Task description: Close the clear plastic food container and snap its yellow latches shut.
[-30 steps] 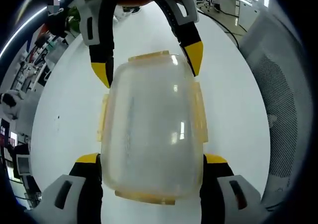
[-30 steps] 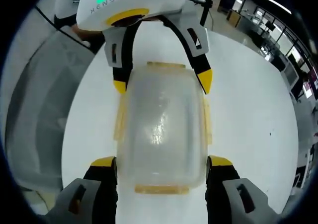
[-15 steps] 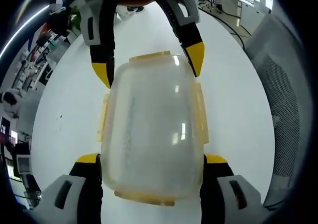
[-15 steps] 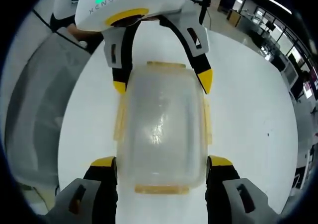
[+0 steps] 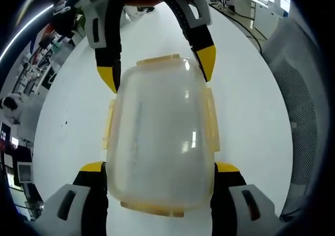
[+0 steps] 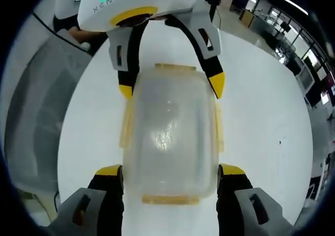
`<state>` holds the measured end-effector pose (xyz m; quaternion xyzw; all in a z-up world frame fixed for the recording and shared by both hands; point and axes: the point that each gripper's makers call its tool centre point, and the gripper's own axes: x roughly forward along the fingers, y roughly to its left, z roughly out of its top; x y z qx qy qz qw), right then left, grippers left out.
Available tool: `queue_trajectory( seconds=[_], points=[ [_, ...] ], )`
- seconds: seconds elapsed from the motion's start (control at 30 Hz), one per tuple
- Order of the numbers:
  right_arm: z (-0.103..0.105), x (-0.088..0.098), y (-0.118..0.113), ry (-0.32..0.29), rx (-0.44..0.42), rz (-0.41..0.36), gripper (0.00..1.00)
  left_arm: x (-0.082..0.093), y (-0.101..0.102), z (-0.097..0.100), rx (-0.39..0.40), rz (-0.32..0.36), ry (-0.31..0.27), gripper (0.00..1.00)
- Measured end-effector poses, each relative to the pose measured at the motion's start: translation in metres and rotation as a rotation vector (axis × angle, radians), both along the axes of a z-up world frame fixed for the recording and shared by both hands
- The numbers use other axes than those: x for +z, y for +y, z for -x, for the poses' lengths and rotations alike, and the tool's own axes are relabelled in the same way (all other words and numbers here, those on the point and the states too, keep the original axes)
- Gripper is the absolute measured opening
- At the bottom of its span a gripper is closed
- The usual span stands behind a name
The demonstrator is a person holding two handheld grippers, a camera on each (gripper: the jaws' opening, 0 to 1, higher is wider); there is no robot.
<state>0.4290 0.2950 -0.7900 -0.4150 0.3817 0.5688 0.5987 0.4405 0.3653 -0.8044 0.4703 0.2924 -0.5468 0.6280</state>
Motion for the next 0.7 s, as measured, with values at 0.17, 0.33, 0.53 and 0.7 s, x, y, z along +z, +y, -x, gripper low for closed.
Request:
queue_trajectory(
  seconds=[0.17, 0.33, 0.53, 0.7],
  points=[
    [-0.0031, 0.0002, -0.0002, -0.001, -0.001, -0.005, 0.73, -0.0003, -0.0003, -0.0033, 0.001, -0.001, 0.0, 0.81],
    [-0.0074, 0.0001, -0.0007, -0.002, -0.001, -0.005, 0.73, 0.0001, -0.001, -0.0073, 0.001, -0.002, -0.001, 0.81],
    [-0.01, 0.0001, -0.0016, -0.003, -0.001, -0.006, 0.73, -0.0004, -0.0017, -0.0102, 0.004, -0.002, -0.003, 0.82],
    [-0.009, 0.0004, -0.0014, -0.01, -0.008, 0.001, 0.73, -0.0004, -0.0017, -0.0094, 0.004, -0.002, -0.005, 0.82]
  ],
)
